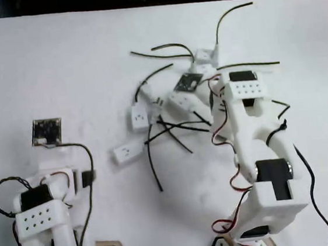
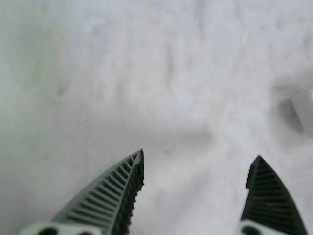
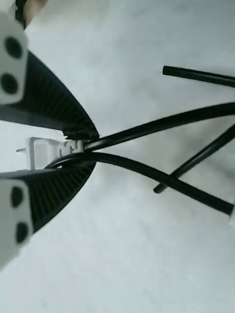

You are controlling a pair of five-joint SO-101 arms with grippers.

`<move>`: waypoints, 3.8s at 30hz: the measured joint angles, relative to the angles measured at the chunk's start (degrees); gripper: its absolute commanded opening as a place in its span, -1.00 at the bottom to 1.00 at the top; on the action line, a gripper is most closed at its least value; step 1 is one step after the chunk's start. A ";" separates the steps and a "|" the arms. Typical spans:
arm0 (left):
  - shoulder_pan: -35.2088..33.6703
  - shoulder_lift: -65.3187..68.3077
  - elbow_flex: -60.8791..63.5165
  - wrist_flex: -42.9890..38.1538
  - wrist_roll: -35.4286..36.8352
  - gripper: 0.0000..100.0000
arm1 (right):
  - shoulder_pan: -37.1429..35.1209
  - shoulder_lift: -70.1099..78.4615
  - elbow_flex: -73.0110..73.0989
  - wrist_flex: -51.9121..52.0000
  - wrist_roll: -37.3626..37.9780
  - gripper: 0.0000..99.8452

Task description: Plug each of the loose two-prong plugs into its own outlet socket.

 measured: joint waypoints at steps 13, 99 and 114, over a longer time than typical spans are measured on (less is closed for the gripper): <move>0.00 0.00 0.00 0.00 0.00 -0.34 | -2.99 -1.05 0.00 8.53 -7.56 -0.65; 0.00 0.00 0.00 0.00 0.00 -0.34 | 3.87 -1.05 17.41 -13.27 2.11 -0.96; 0.00 0.00 0.00 0.00 0.00 -0.34 | 3.34 -18.90 14.86 5.45 2.20 -0.97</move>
